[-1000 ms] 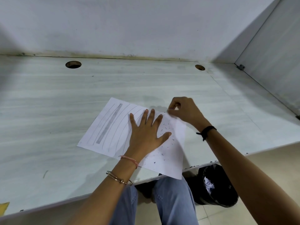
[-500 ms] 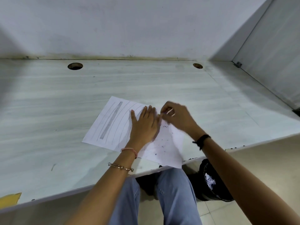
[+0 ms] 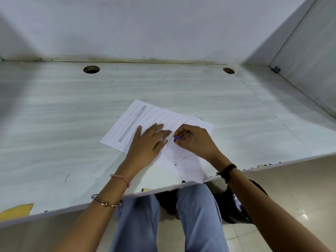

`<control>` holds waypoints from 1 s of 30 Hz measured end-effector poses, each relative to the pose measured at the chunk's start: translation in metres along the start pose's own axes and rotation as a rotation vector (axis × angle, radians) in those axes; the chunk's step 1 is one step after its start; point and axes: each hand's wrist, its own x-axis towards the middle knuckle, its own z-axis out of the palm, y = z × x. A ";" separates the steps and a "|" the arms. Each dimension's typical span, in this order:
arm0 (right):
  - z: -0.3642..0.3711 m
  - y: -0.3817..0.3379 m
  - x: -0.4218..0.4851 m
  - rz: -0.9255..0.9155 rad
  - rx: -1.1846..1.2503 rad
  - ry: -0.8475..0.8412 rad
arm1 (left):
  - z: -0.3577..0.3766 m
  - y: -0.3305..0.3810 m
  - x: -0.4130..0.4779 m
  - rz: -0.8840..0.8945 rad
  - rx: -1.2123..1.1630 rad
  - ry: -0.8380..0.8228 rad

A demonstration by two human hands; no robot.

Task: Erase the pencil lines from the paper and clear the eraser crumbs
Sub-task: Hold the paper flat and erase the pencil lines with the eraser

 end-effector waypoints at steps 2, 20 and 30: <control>0.009 -0.011 -0.013 -0.059 0.018 -0.134 | 0.000 0.001 0.000 0.001 0.111 -0.047; 0.016 -0.019 -0.014 -0.275 -0.155 -0.314 | 0.000 0.008 -0.001 -0.050 0.283 -0.092; 0.016 -0.020 -0.012 -0.256 -0.147 -0.276 | 0.000 0.008 -0.001 -0.050 0.303 -0.113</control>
